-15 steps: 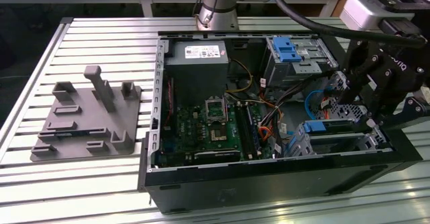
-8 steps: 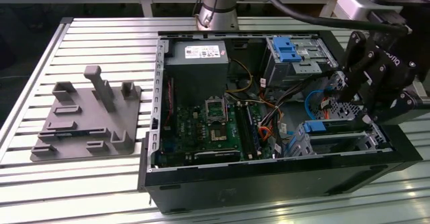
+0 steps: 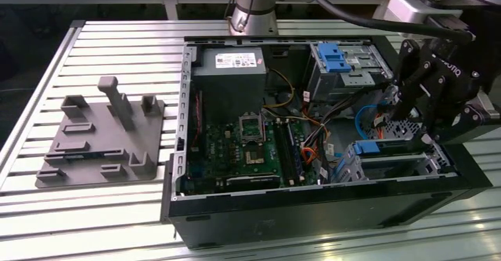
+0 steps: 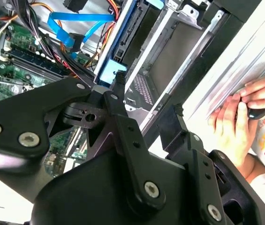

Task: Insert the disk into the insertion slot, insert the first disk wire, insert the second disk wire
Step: 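Insert the first disk wire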

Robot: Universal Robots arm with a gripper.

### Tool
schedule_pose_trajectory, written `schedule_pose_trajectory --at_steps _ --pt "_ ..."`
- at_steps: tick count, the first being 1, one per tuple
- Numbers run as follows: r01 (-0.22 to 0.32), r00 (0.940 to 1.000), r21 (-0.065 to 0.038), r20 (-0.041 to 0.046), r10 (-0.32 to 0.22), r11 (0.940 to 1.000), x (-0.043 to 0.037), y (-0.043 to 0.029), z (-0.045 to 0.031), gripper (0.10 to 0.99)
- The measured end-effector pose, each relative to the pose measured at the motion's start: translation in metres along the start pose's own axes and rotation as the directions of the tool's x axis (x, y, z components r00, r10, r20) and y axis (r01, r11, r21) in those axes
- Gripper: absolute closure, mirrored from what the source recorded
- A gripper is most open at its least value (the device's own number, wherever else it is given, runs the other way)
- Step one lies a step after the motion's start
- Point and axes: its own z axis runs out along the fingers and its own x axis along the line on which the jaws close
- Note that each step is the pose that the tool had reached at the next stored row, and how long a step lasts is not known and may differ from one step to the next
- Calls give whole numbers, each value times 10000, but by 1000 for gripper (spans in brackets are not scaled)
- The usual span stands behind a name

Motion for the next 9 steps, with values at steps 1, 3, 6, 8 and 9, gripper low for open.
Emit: schedule_pose_trajectory --at_steps 1,3,6,8,9 --pt "77 10000 5 -5 -77 10000 -1 0 6 529" --pt "172 9999 10 -12 -172 9999 -10 1 14 529" --pt "212 9998 13 -10 -212 9998 -85 1 10 529" --pt "214 9998 13 -13 -214 9998 -175 2 1 529" --pt "214 9998 14 -12 -214 9998 -220 3 -2 529"
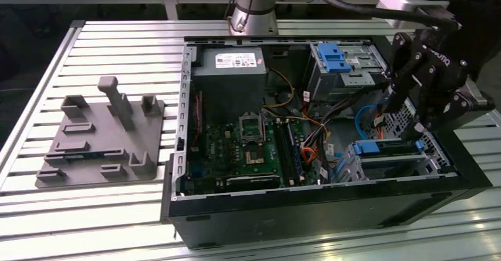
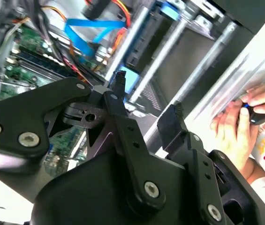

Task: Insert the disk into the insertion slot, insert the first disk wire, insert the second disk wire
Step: 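Insert the first disk wire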

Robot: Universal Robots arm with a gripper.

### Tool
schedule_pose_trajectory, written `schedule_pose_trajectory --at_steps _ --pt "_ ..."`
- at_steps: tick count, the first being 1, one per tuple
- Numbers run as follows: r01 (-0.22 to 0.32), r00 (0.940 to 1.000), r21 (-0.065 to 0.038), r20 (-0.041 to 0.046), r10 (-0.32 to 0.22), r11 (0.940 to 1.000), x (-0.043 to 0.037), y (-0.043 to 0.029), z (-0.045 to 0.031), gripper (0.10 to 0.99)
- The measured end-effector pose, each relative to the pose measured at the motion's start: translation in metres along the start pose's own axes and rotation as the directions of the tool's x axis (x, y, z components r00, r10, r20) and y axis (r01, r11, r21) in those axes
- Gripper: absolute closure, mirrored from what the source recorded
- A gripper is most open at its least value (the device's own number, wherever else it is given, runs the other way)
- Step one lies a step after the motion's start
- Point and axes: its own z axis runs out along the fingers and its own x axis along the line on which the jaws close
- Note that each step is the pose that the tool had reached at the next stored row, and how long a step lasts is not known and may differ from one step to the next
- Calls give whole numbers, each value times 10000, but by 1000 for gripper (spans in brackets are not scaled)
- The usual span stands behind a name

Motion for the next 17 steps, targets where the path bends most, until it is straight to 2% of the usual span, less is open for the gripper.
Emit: schedule_pose_trajectory --at_steps 8,9,15,16,17 --pt "-1 10000 0 -23 1 10000 -351 -13 -26 529" --pt "-1 10000 -2 -41 1 10000 -367 -38 -23 529" --pt "1 10000 -11 -50 -1 10000 -380 -293 -11 529" --pt "-17 10000 -13 -69 17 10000 -382 -312 -8 529" --pt "-82 9999 -17 -124 82 10000 -382 -316 -6 529"
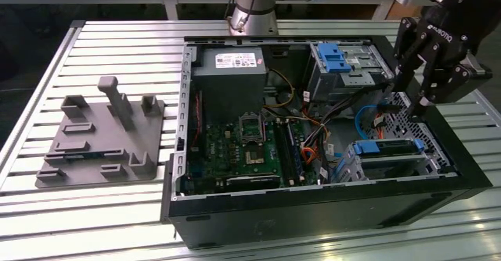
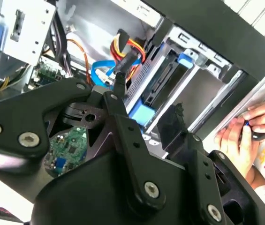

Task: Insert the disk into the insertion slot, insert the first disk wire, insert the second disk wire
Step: 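Insert the first disk wire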

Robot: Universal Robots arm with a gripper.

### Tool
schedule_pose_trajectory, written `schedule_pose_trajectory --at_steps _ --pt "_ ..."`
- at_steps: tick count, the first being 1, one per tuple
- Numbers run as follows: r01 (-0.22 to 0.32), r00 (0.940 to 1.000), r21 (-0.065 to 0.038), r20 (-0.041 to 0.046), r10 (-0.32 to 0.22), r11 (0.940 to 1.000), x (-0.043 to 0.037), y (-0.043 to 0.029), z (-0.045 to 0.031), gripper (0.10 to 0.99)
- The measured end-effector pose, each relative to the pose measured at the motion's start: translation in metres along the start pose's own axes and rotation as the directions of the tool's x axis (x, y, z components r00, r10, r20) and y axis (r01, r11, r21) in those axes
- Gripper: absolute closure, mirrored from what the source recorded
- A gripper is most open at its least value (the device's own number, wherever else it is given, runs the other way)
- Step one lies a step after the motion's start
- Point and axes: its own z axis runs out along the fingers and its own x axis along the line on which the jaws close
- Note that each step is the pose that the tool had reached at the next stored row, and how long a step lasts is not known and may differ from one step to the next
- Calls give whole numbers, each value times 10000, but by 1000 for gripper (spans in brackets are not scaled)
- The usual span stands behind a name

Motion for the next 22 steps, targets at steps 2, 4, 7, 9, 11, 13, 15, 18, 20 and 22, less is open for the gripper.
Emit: schedule_pose_trajectory --at_steps 2,4,7,9,11,13,15,18,20,22 --pt "-131 9998 -9 -143 131 9999 0 -1 2 529" --pt "-223 9992 -11 -331 222 9998 -1 -2 8 529" --pt "-273 9977 -6 -624 273 9996 -23 -3 18 529" --pt "-271 9967 -8 -761 270 9996 -81 -5 26 529" --pt "-271 9965 -7 -793 270 9996 -170 -5 28 529" --pt "-271 9964 -6 -808 270 9996 -260 -6 28 529" --pt "-271 9960 -5 -856 269 9996 -335 -14 42 529" --pt "-278 9944 2 -1022 277 9996 -363 -51 61 529" --pt "-285 9919 10 -1239 284 9996 -366 -80 62 529" --pt "-343 9876 18 -1532 342 9994 -366 -88 62 529"
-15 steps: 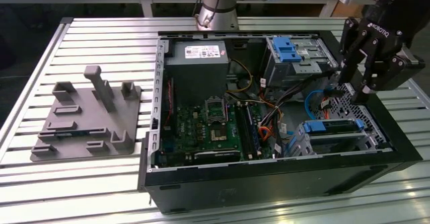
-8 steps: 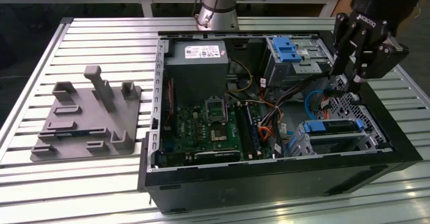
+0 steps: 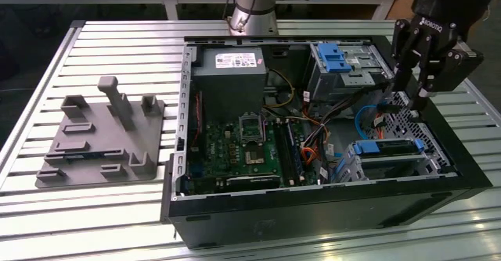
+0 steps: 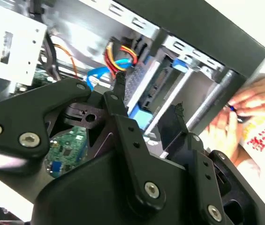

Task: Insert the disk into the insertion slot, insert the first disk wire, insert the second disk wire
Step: 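Insert the first disk wire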

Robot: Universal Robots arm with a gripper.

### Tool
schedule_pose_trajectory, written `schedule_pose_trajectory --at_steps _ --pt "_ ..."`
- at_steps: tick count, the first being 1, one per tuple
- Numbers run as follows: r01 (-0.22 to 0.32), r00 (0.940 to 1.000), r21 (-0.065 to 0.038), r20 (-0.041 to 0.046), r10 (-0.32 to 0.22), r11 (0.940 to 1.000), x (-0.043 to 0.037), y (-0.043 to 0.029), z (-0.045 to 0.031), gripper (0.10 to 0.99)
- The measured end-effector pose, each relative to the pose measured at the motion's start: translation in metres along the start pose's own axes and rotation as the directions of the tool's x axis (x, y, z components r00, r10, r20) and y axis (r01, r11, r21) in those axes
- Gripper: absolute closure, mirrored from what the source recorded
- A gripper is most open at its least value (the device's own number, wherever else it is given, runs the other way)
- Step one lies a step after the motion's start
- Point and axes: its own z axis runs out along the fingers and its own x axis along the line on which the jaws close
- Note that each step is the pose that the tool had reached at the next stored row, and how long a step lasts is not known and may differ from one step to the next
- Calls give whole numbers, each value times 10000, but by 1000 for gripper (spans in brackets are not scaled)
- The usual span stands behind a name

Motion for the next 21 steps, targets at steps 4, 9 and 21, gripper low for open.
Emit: schedule_pose_trajectory --at_steps 4,9,21 --pt "-434 9990 -105 -137 433 9990 -10 1 39 529" --pt "-717 9970 -184 -303 712 9973 -90 5 80 529" --pt "-714 9941 -168 -836 698 9973 -238 -21 193 529"
